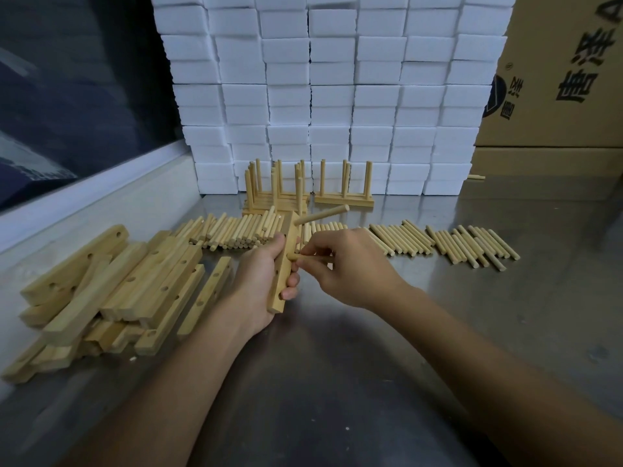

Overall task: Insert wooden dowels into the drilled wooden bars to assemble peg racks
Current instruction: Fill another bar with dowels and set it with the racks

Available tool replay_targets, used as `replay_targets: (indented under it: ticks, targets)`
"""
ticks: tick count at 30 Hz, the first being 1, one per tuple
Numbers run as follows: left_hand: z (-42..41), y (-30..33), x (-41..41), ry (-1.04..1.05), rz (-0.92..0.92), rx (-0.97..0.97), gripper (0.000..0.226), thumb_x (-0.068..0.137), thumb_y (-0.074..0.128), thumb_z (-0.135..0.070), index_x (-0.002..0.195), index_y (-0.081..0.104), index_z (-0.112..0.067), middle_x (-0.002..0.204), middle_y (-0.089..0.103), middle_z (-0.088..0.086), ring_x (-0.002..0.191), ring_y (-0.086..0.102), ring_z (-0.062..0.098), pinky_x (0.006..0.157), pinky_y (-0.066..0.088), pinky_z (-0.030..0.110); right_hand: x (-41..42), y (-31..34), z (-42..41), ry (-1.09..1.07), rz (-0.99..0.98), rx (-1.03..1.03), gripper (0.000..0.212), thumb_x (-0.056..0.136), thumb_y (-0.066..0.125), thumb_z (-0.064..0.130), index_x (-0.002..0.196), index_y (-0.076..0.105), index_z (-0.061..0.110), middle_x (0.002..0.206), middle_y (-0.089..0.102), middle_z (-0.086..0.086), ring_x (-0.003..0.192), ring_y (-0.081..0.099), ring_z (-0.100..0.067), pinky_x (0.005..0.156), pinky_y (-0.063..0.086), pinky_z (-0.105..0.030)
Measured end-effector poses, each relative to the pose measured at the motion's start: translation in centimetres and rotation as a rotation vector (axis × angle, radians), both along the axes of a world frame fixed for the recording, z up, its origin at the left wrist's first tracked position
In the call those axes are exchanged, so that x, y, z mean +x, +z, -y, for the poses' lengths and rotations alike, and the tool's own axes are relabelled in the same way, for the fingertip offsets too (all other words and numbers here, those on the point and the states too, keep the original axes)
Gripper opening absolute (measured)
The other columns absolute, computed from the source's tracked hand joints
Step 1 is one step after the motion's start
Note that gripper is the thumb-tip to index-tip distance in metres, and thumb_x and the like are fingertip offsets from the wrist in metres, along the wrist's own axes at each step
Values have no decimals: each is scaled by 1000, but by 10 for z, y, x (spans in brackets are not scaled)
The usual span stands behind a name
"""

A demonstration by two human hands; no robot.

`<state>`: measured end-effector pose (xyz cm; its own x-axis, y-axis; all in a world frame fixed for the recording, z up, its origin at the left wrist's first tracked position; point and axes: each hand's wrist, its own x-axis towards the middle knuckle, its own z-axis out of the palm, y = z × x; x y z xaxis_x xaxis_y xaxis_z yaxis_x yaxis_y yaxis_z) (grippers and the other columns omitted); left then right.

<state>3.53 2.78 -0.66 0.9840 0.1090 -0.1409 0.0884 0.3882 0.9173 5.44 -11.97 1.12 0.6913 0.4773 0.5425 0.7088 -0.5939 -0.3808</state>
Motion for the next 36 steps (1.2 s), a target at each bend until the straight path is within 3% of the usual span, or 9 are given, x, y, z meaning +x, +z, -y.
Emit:
replay_targets:
  ticks: [6, 9, 14, 17, 20, 23, 26, 31, 36]
  targets:
    - [6, -5, 1, 74, 33, 28, 33, 104, 46, -29, 85, 60, -6, 59, 51, 7, 40, 42, 14, 31, 28, 21, -6, 1, -4, -131, 181, -227, 12, 92, 59, 29, 89, 69, 23, 81, 68, 7, 74, 61, -19, 60, 47, -31]
    - [8, -6, 2, 111, 51, 76, 35, 104, 48, -27, 80, 58, -4, 57, 52, 8, 39, 42, 15, 32, 27, 20, -7, 1, -6, -143, 211, -271, 12, 89, 56, 26, 81, 64, 22, 75, 63, 6, 69, 58, -22, 55, 35, -28]
    - [11, -7, 0, 100, 90, 146, 33, 105, 47, -26, 82, 55, -3, 58, 52, 8, 40, 42, 15, 34, 27, 21, -11, 3, -6, -112, 193, -259, 57, 69, 14, 55, 75, 61, 23, 70, 60, 6, 59, 43, -18, 55, 29, -27]
    - [13, -6, -1, 105, 92, 181, 34, 105, 46, -25, 83, 56, -2, 58, 53, 7, 40, 41, 14, 34, 27, 21, -11, 0, -6, -171, 192, -300, 33, 85, 32, 42, 70, 54, 22, 65, 53, 5, 58, 45, -22, 54, 25, -27]
    - [13, -5, -2, 94, 92, 228, 34, 105, 45, -26, 84, 58, -3, 58, 54, 5, 40, 42, 13, 33, 28, 22, -10, -3, -7, -239, 105, -302, 26, 90, 49, 34, 75, 64, 20, 65, 53, 5, 61, 46, -21, 55, 32, -27]
    - [14, -7, -2, 82, 92, 310, 37, 105, 44, -28, 82, 59, -4, 57, 52, 4, 41, 42, 13, 35, 29, 22, -5, -1, -7, -205, -165, -141, 24, 90, 60, 28, 73, 73, 18, 56, 57, 8, 55, 50, -10, 54, 42, -26]
    - [17, -11, 1, 101, 88, 431, 40, 105, 44, -31, 77, 59, -7, 53, 48, 3, 43, 41, 13, 36, 30, 24, -3, 2, -2, -149, -410, 22, 35, 93, 63, 23, 57, 62, 24, 39, 49, 13, 43, 48, -2, 45, 36, -15]
    - [15, -10, 5, 175, 56, 318, 41, 105, 45, -29, 72, 57, -7, 54, 50, 4, 40, 41, 15, 35, 29, 22, -12, -6, -7, -208, 200, -397, 16, 94, 53, 31, 82, 59, 23, 73, 60, 4, 66, 53, -21, 55, 27, -28]
    - [17, -11, 5, 164, 66, 397, 42, 104, 45, -32, 73, 57, -7, 56, 50, 8, 40, 42, 15, 35, 30, 24, -9, -8, -5, -235, 60, -320, 18, 95, 51, 34, 78, 53, 27, 68, 46, 7, 65, 44, -21, 52, 21, -29]
